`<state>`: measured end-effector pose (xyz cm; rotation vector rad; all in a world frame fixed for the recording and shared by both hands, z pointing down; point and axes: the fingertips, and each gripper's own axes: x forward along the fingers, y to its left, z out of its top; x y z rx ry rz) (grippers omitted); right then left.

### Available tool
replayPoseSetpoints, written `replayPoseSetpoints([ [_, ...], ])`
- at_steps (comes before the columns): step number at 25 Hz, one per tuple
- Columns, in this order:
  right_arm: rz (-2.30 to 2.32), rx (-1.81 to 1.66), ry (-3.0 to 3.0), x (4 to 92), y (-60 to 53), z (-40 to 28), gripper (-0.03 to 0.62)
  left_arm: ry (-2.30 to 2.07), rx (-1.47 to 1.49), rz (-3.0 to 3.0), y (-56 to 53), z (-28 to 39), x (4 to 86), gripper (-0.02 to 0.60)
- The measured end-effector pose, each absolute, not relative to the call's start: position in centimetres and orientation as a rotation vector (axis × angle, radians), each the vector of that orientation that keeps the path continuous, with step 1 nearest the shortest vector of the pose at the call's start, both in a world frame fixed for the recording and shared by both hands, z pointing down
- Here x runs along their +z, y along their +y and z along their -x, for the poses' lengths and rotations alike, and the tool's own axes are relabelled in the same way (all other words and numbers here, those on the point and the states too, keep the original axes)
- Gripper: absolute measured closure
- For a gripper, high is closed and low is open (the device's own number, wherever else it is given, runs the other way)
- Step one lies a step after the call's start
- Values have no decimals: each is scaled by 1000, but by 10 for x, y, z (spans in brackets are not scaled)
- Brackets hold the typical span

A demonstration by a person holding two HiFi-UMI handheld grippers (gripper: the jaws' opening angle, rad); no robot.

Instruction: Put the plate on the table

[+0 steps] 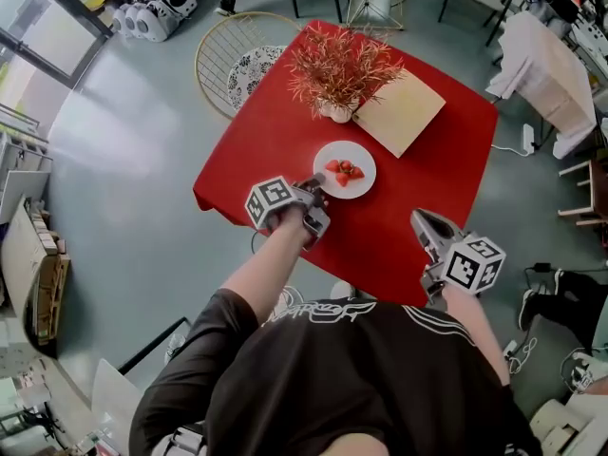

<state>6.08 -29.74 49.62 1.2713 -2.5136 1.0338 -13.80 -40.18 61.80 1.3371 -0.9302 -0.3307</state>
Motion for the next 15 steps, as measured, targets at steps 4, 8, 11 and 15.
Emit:
replayPoseSetpoints([
  [4, -1268, 1028, -2498, 501, -302, -61, 586, -937, -286, -1302, -403, 136, 622, 555],
  [8, -1277, 996, -2449, 512, -311, -65, 586, -942, -244, -1298, -403, 134, 623, 551],
  [11, -1286, 949, -2401, 519, -315, -68, 586, -932, -234, -1310, -405, 131, 619, 515],
  [15, -1293, 785, -2345, 521, -318, -68, 586, -912, -252, -1331, -406, 128, 613, 456],
])
